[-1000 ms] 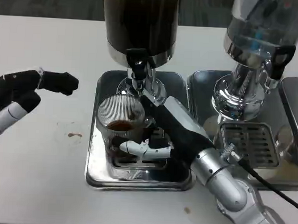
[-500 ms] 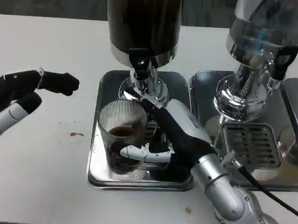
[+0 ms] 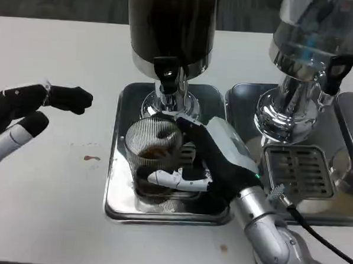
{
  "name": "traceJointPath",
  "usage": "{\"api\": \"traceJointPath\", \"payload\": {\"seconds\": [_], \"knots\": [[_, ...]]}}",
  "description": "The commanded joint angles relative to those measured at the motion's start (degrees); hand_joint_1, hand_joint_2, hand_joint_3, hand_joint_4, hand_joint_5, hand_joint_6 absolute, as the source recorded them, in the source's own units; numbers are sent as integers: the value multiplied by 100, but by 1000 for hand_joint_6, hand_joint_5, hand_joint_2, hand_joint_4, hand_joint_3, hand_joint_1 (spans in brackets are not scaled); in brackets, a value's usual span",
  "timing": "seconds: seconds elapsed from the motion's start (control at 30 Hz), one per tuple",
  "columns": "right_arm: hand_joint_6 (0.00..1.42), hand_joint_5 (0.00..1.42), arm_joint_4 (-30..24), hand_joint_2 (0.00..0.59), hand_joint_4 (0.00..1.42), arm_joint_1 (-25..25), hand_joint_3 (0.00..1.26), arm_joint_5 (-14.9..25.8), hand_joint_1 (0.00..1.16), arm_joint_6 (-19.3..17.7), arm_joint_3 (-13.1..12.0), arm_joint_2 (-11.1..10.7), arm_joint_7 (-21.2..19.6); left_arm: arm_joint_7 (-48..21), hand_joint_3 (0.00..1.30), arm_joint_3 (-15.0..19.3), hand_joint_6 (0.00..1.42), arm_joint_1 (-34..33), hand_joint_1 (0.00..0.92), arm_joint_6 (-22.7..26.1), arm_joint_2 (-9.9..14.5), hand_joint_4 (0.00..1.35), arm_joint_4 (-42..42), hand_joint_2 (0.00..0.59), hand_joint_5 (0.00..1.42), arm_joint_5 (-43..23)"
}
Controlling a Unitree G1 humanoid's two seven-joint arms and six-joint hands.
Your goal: Grasp the cup under the faucet to collect the drink, then remove the cup.
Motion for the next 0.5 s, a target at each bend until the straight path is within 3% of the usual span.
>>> {"api": "traceJointPath", "payload": {"seconds": [0.03, 0.5], "knots": [[1191, 705, -144, 299, 431, 228, 316, -73, 681, 65, -30, -30, -187, 46, 404, -31, 329, 26, 0, -46, 69, 360, -24, 183, 381, 89], [1218, 749, -789, 333, 478, 645, 370, -14, 679, 41, -266, -155, -341, 11, 404, -121, 333, -65, 0, -38, 41, 367, 41, 183, 381, 111]]}}
